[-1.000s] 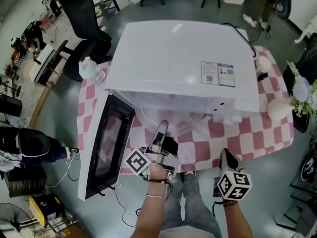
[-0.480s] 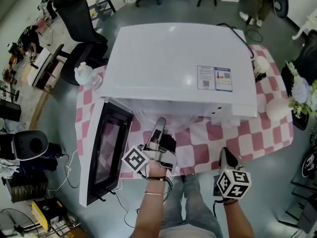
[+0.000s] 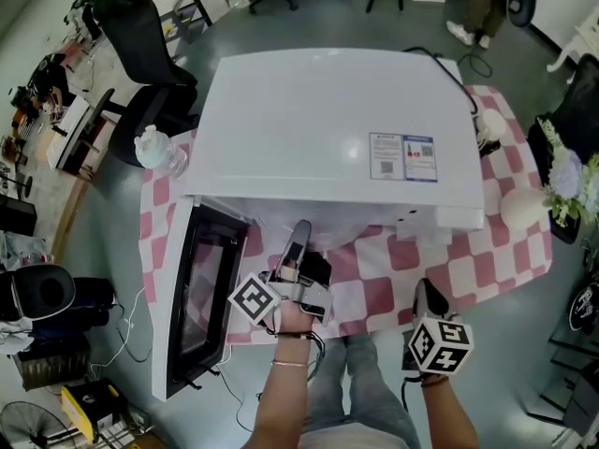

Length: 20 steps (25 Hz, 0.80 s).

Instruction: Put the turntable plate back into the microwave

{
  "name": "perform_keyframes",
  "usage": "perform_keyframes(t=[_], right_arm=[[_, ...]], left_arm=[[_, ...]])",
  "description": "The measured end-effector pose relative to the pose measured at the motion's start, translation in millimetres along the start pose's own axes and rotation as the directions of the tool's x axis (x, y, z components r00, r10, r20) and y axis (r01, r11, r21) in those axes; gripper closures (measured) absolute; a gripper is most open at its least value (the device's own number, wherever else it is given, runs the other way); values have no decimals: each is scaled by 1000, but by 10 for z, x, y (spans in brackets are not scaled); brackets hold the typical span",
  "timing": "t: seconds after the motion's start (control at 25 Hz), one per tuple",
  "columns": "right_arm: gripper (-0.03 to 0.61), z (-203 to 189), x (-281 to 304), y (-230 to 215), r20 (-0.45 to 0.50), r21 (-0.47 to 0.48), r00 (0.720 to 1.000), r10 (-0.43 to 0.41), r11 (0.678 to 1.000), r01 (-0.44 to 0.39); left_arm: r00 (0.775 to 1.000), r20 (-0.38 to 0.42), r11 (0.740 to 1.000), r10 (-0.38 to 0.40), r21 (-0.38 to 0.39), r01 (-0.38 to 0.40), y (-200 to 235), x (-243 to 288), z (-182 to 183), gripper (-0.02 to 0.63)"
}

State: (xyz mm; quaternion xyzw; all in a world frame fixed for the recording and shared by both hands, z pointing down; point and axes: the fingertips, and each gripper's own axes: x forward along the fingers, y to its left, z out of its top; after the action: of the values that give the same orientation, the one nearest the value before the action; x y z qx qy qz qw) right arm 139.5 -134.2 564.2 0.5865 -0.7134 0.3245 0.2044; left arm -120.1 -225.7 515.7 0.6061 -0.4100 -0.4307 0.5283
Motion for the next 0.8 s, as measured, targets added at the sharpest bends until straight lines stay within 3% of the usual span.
perform_keyframes(t=[0.8], right_arm=[[568, 17, 69, -107, -21, 46, 999, -40, 998, 41]], left_arm=[[999, -31, 1000, 13, 15, -13, 75, 340, 107, 569]])
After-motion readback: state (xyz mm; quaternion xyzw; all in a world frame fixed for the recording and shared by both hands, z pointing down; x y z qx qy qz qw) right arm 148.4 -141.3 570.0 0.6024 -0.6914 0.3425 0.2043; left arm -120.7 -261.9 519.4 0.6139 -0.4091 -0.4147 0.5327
